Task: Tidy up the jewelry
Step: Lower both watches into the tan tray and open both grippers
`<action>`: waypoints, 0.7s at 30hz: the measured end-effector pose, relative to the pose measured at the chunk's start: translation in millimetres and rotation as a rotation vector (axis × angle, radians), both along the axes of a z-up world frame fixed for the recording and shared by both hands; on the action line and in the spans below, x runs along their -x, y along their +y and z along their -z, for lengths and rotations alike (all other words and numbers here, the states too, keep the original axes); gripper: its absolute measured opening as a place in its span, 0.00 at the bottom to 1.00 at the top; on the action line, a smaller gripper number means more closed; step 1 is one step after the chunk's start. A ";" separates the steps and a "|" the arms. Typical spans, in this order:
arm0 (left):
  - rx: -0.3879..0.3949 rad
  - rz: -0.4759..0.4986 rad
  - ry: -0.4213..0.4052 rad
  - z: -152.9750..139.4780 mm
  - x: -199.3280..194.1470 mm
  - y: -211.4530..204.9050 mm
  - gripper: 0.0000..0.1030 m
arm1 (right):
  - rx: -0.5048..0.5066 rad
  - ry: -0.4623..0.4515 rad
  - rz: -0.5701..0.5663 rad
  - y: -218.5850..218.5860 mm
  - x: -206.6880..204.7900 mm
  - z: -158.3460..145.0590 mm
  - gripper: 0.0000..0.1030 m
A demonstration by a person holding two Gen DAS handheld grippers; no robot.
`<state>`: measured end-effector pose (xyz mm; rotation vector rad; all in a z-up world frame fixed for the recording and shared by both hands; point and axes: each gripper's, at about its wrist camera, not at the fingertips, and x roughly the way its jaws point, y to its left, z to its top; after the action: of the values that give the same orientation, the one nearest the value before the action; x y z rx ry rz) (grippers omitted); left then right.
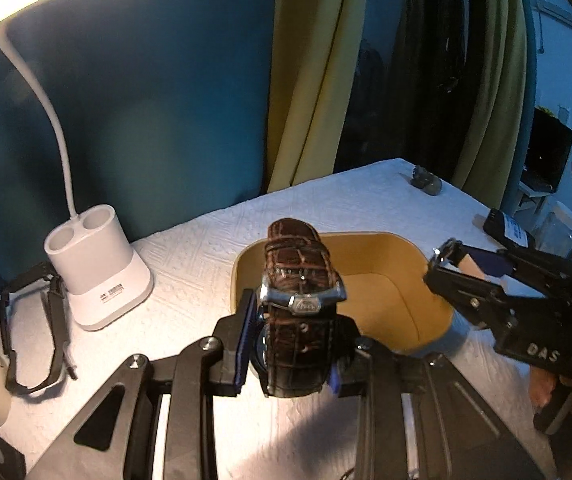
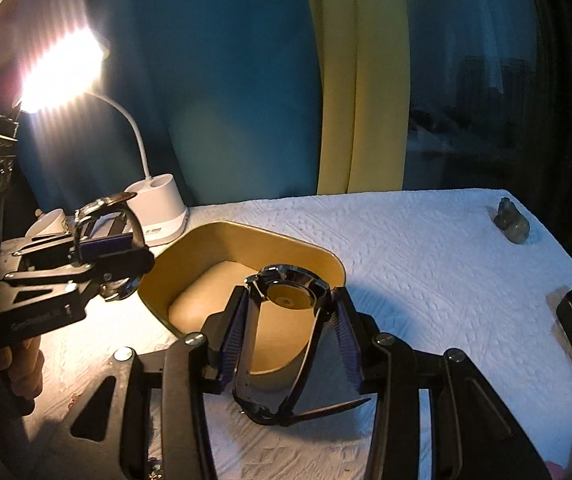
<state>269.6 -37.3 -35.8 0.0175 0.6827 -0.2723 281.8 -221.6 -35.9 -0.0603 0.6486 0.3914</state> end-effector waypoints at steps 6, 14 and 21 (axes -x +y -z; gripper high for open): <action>0.067 -0.030 0.038 1.4 -12.9 8.4 0.43 | -0.007 -0.006 0.009 -2.3 0.1 -1.4 0.57; 0.082 -0.077 -0.017 -16.8 0.1 23.1 0.67 | -0.008 -0.025 0.045 -12.4 8.7 -9.1 0.61; 0.072 -0.110 -0.064 -34.0 33.3 35.8 0.70 | 0.002 -0.023 0.053 -15.6 31.0 -13.1 0.61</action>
<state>236.3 -1.5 -1.8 -0.0796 0.6074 -0.1901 250.8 -237.2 -22.8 -0.0500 0.6265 0.3388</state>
